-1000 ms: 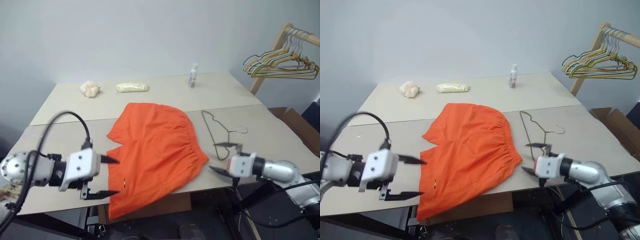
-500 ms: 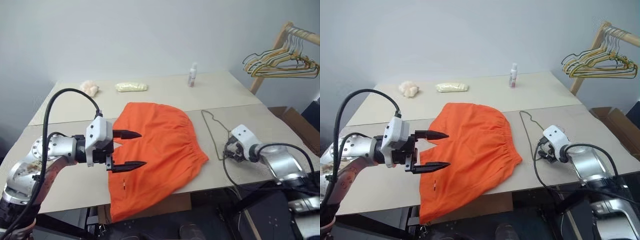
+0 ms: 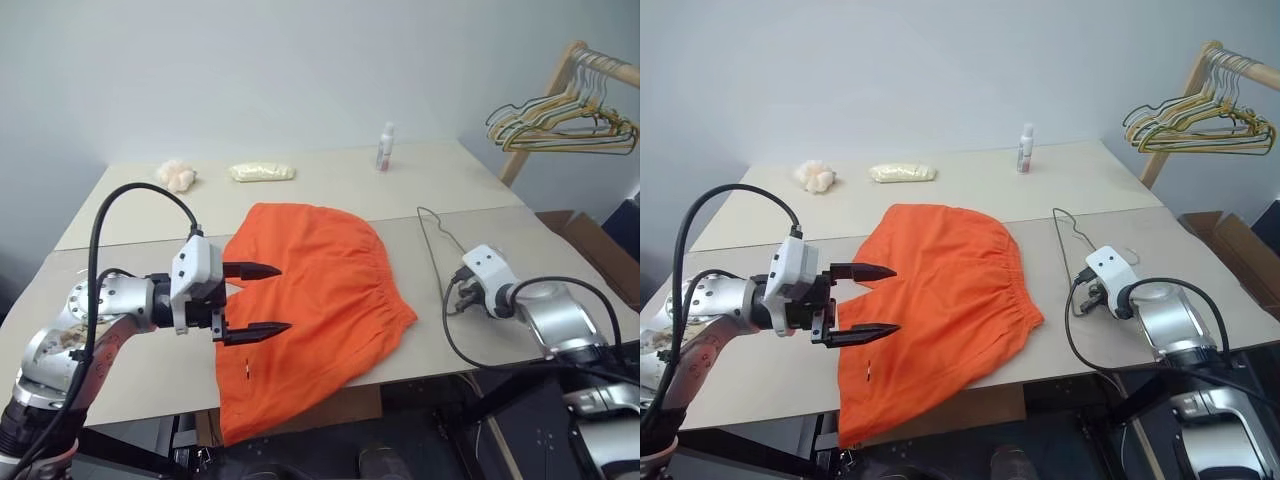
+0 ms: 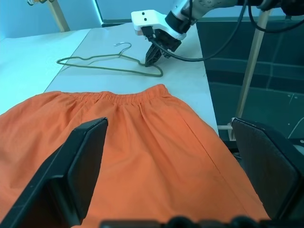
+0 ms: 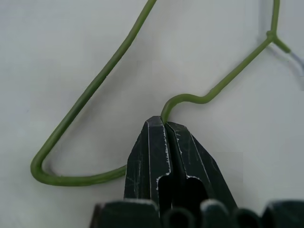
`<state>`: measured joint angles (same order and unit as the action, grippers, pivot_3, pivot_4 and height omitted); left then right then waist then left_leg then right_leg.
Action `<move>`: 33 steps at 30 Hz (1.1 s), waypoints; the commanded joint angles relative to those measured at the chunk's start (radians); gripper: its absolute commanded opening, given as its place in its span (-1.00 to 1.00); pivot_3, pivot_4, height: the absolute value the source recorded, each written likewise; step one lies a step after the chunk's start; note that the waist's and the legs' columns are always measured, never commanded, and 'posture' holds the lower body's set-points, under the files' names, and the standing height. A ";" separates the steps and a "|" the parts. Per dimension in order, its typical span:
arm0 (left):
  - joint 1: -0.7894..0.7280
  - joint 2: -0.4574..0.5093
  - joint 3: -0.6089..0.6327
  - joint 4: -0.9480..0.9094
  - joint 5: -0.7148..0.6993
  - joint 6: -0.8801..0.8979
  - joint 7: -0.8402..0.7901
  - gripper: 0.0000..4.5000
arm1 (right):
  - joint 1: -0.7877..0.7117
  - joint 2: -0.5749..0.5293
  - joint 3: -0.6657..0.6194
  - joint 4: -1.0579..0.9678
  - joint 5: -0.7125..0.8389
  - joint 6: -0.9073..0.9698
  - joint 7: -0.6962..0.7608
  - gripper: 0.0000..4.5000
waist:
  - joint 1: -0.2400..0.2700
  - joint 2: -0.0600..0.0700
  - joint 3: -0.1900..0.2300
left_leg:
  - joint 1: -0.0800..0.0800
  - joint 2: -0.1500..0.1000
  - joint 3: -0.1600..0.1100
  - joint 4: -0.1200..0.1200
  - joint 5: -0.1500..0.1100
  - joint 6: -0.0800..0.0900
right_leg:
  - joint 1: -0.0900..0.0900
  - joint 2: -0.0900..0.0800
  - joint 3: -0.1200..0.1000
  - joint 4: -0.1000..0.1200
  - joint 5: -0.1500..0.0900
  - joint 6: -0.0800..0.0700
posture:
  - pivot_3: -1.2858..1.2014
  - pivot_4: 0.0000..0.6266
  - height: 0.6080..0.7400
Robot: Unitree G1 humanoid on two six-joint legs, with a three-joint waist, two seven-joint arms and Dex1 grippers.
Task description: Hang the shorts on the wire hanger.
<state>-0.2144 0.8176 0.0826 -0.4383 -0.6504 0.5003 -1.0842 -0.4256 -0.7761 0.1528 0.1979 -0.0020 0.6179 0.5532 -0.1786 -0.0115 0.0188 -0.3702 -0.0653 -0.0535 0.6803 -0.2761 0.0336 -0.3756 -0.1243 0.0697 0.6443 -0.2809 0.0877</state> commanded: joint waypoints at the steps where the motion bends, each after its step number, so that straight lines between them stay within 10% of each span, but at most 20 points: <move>1: -0.054 -0.042 0.055 0.014 -0.057 0.019 0.061 1.00 | 0.023 -0.083 -0.044 -0.103 -0.126 -0.379 -0.094 -0.99 | -0.001 0.000 0.000 | -0.002 0.000 0.000 0.000 0.000 0.000 | -0.003 0.000 0.000 0.001 0.000 0.000 | -0.13 -1.00 1.00; 13: -0.384 -0.142 0.032 0.216 -0.113 0.195 0.223 1.00 | -0.076 -0.302 0.090 0.066 -0.708 -1.331 -0.484 -0.99 | -0.039 0.000 0.000 | -0.001 -0.001 0.002 0.000 0.001 -0.002 | -0.003 0.001 0.002 0.002 0.000 0.000 | -0.16 -1.00 1.00; 33: -0.513 -0.135 -0.264 0.407 0.163 0.168 -0.013 0.83 | -0.253 -0.263 0.097 0.143 -0.891 -1.553 -0.652 -1.00 | -0.119 0.000 0.000 | 0.005 0.000 0.000 0.000 0.002 -0.002 | 0.005 0.002 0.001 0.000 0.000 0.000 | -0.19 -1.00 1.00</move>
<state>-0.7051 0.6656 -0.1825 -0.0203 -0.4963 0.6615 -1.0759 -0.6447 -1.0391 0.2701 0.3462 -0.9017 -0.9267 -0.0804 -0.2978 -0.0116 0.0190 -0.3655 -0.0655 -0.0537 0.6801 -0.2742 0.0315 -0.3704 -0.1219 0.0702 0.6446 -0.2811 0.0880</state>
